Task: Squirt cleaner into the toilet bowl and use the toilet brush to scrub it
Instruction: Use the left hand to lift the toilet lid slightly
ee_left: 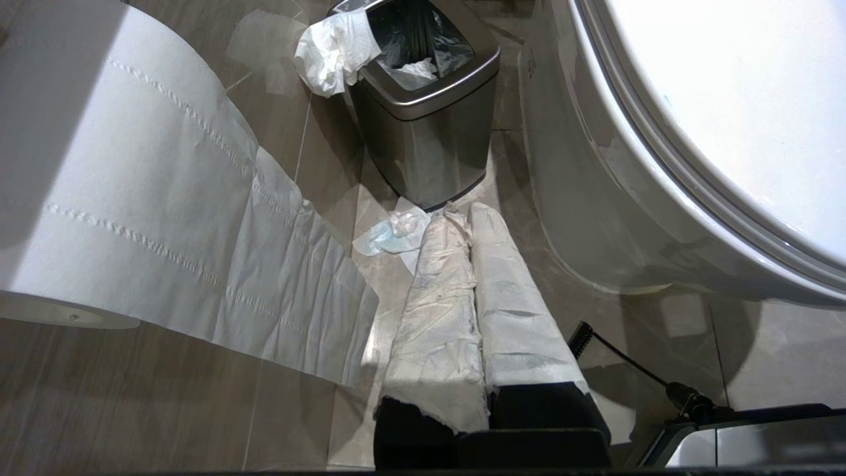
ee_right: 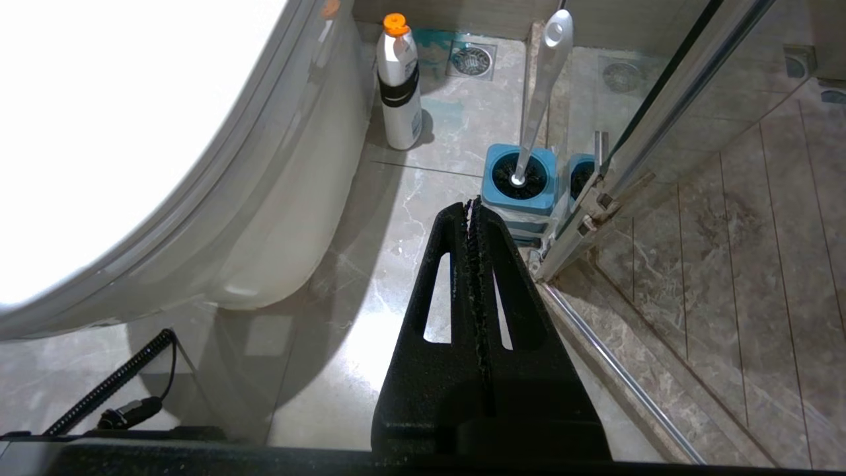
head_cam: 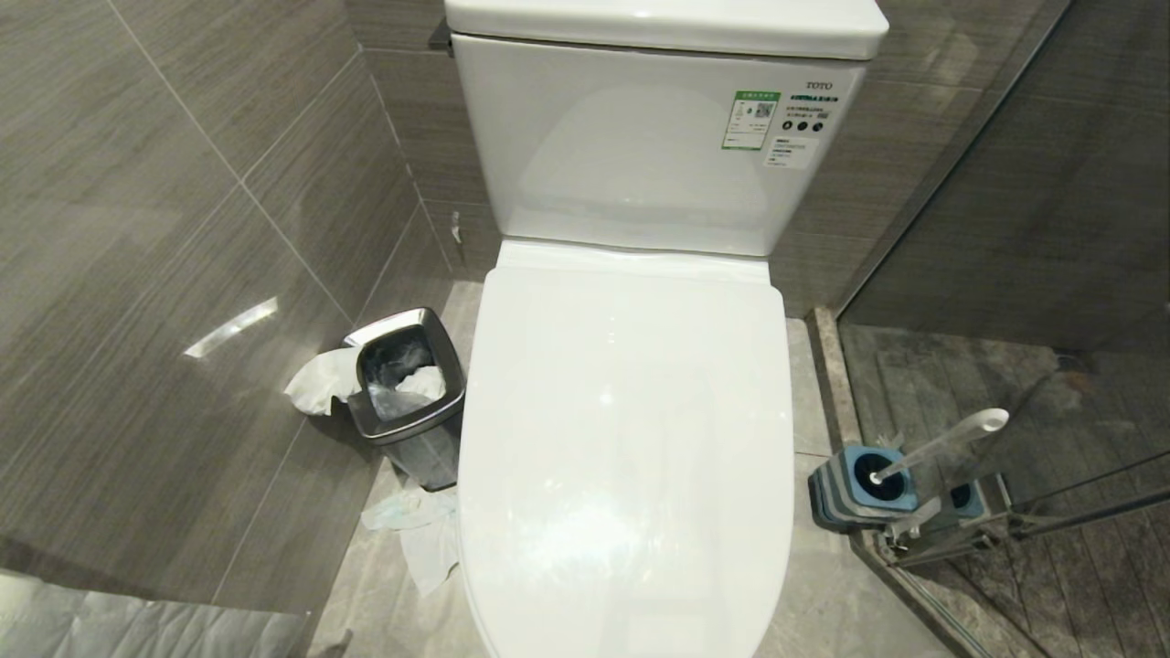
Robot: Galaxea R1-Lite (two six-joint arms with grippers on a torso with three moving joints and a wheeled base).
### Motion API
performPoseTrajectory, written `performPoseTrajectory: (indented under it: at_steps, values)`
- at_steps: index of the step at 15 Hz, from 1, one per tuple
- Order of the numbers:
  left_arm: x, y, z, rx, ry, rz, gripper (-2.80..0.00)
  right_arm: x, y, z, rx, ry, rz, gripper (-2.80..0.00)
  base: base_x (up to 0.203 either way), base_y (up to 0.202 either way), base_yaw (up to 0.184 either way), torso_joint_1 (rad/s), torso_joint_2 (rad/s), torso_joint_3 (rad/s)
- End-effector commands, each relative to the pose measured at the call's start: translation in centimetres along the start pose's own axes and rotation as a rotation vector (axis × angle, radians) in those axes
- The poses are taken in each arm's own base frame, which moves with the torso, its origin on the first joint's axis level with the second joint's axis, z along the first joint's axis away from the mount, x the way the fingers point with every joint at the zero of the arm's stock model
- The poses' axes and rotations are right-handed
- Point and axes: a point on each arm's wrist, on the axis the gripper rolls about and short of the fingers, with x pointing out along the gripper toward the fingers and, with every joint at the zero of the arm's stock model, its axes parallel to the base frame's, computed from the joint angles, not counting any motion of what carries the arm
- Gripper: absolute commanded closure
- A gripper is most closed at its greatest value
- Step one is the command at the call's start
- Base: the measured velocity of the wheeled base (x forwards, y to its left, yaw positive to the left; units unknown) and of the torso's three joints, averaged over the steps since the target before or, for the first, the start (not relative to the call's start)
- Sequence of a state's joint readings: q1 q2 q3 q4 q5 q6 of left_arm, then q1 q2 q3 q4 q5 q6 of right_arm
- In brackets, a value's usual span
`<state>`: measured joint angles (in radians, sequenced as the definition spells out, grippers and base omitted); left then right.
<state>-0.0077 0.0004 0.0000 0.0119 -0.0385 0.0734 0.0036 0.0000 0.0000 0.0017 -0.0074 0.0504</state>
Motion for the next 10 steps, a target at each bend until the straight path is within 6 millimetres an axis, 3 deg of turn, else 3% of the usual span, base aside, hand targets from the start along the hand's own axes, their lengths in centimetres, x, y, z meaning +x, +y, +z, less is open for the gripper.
performPoseTrajectory:
  at_steps: [1, 10]
  values:
    - [0.03, -0.01, -0.09, 0.000, 0.005, 0.000, 0.00, 0.01, 0.00, 0.01, 0.000, 0.001, 0.001, 0.00, 0.000, 0.000, 0.000, 0.000, 0.00, 0.000]
    - [0.03, -0.01, -0.09, 0.000, 0.004, -0.002, 0.00, 0.01, 0.00, 0.01, 0.000, 0.001, -0.001, 0.00, 0.000, 0.000, 0.000, 0.000, 0.00, 0.000]
